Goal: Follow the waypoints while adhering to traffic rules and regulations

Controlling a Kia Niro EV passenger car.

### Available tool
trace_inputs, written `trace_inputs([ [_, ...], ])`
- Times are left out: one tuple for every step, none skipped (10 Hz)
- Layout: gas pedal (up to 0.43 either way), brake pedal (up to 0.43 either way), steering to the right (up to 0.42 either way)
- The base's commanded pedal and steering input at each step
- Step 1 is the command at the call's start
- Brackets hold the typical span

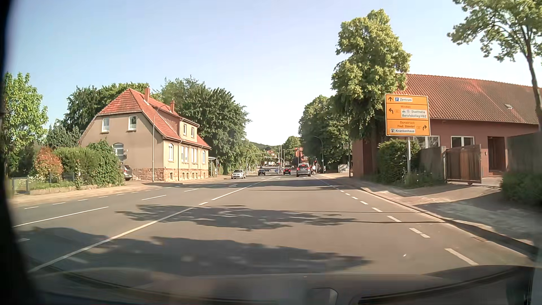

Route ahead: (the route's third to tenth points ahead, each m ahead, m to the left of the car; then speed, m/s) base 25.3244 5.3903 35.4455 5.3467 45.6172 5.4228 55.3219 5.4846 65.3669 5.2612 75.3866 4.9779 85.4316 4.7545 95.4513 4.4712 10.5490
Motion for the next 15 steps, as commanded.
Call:
trace_inputs([
  [0.13,0.006,-0.016],
  [0.13,0.006,-0.014],
  [0.13,0.006,-0.014],
  [0.13,0.006,-0.014],
  [0.13,0.006,-0.015],
  [0.13,0.006,-0.015],
  [0.13,0.006,-0.015],
  [0.13,0.006,-0.016],
  [0.118,0.006,-0.016],
  [0.11,0.006,-0.016],
  [0.11,0.006,-0.016],
  [0.11,0.006,-0.014],
  [0.11,0.006,-0.011],
  [0.098,0.006,-0.008],
  [0.087,0.006,-0.007],
])
